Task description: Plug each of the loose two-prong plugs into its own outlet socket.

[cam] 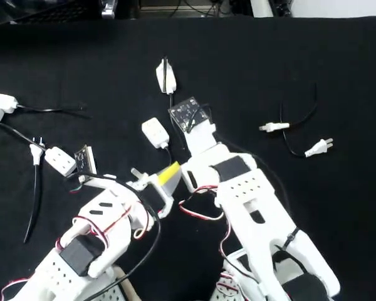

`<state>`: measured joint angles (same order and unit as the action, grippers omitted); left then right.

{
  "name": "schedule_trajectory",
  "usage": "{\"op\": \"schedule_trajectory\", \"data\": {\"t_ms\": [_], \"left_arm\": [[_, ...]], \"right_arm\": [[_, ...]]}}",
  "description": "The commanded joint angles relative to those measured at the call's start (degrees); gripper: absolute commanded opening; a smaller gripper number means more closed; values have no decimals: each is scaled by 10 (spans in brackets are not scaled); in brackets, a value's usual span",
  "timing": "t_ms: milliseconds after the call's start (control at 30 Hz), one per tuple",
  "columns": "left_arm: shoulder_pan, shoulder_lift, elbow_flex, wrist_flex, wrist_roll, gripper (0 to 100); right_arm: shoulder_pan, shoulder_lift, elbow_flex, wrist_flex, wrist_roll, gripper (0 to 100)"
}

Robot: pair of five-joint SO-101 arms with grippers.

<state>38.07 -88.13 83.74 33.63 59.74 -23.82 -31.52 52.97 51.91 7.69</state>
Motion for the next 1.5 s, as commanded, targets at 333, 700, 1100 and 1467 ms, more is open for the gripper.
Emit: {"op": "schedule_trajectory", "data": {"t_ms": [333, 700, 1100, 1467], "left_arm": [[-93, 8, 24, -8, -34, 30], [-166, 340, -51, -45, -43, 30], [-119, 657, -237, 180, -89, 50], [-173, 838, -350, 348, -214, 530]], "right_arm": [[164, 5, 12, -77, -38, 194], [165, 6, 14, -76, -59, 194], [164, 112, -27, -84, -58, 194], [164, 221, -87, -80, -57, 194]]}}
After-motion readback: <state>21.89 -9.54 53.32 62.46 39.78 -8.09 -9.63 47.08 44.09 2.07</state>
